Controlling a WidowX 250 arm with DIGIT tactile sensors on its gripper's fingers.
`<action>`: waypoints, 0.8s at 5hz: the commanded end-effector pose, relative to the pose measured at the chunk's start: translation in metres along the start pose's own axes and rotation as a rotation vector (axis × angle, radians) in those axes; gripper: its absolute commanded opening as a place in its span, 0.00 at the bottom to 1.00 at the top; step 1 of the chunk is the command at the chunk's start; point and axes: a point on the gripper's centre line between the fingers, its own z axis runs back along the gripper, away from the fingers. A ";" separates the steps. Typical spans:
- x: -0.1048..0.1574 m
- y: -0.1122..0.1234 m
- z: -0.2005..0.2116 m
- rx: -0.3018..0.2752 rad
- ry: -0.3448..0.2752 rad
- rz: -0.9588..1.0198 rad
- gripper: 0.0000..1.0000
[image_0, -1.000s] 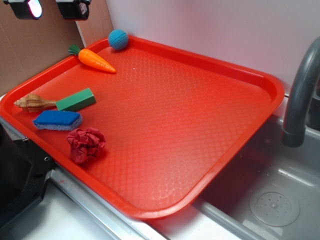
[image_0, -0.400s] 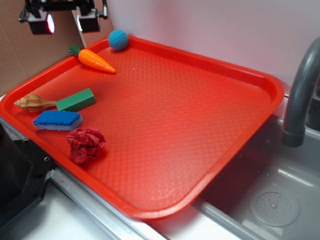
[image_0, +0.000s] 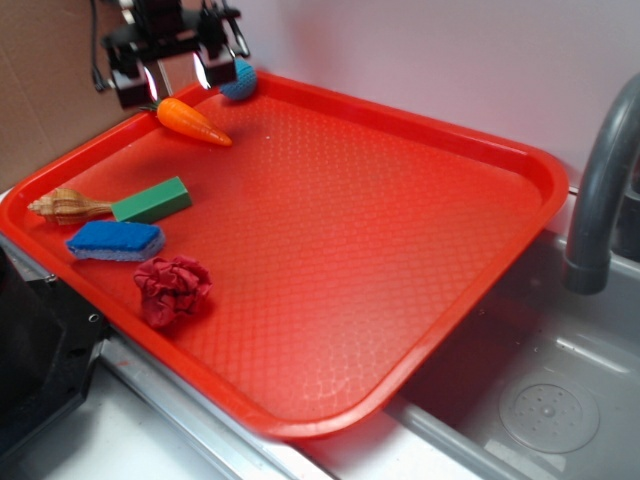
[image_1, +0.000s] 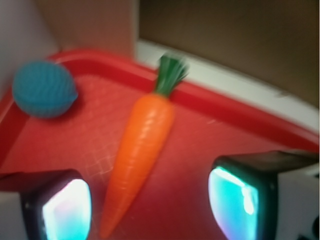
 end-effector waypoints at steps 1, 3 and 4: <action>0.020 0.012 -0.041 -0.083 0.013 0.075 1.00; 0.020 0.016 -0.036 -0.011 0.102 -0.010 0.00; 0.010 0.020 0.021 -0.025 0.097 -0.193 0.00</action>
